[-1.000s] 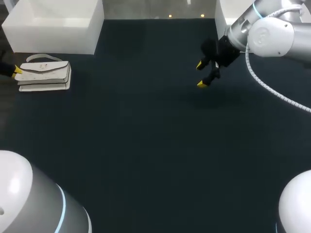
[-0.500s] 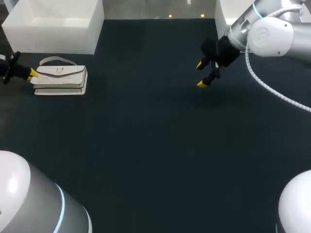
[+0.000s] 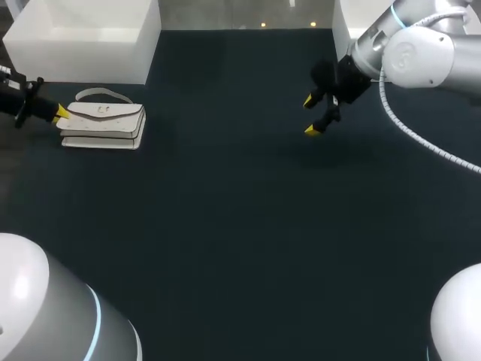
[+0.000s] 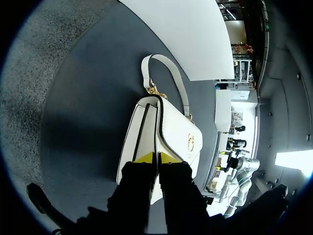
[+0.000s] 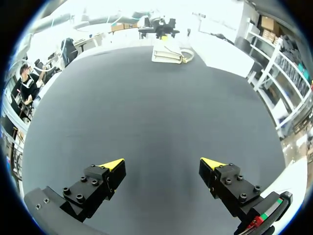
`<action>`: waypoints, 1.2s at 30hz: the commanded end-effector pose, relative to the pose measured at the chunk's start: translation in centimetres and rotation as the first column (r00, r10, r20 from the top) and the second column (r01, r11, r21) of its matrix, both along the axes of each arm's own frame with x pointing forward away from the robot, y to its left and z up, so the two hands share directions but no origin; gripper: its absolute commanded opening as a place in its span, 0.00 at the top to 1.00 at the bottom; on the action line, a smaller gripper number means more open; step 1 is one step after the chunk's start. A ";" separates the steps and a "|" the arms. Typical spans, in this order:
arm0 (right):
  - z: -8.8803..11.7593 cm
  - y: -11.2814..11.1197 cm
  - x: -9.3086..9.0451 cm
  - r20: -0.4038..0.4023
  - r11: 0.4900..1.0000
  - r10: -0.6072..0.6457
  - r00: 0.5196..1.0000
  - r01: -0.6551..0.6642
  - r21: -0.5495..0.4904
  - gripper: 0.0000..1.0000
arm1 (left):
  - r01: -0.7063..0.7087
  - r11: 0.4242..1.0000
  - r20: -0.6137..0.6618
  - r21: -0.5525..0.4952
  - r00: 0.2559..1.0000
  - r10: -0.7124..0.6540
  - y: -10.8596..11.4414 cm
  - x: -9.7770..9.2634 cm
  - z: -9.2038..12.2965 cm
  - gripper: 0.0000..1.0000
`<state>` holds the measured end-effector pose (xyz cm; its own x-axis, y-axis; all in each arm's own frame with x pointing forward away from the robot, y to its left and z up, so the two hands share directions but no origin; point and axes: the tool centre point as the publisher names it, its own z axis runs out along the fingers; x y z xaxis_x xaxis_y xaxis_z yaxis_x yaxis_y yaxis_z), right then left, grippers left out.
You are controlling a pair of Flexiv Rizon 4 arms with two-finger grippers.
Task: Pick up the bag, open it, inspect its contents, close it, and place it on the opposite side
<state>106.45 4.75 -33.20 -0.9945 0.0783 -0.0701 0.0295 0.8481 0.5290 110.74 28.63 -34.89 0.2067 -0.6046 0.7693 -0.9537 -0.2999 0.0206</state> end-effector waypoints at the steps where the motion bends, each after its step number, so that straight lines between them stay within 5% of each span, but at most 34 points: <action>1: 0.0 0.0 0.1 -0.002 1.000 0.002 1.000 -0.002 0.001 0.00 | 0.016 1.000 -0.011 -0.009 1.000 -0.016 0.3 0.5 -0.1 1.00; 7: 0.0 0.0 0.1 -0.002 1.000 0.002 1.000 -0.002 0.001 0.00 | 0.016 1.000 -0.011 -0.009 1.000 -0.016 0.3 0.5 -0.1 1.00; 13: 0.0 0.0 0.1 -0.002 1.000 0.002 1.000 -0.002 0.001 0.00 | -0.062 0.998 0.019 -0.032 0.998 0.062 -4.3 -0.7 -0.6 1.00; 36: 0.0 0.0 0.1 -0.002 1.000 0.002 1.000 -0.002 0.001 0.00 | -0.235 0.971 0.177 -0.037 0.955 0.238 -14.2 -3.0 0.5 1.00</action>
<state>106.47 4.75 -33.21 -0.9945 0.0782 -0.0701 0.0294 0.8481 0.5291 108.63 15.52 -34.47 0.1956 -0.5480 0.8132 -0.9580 -0.2841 0.0390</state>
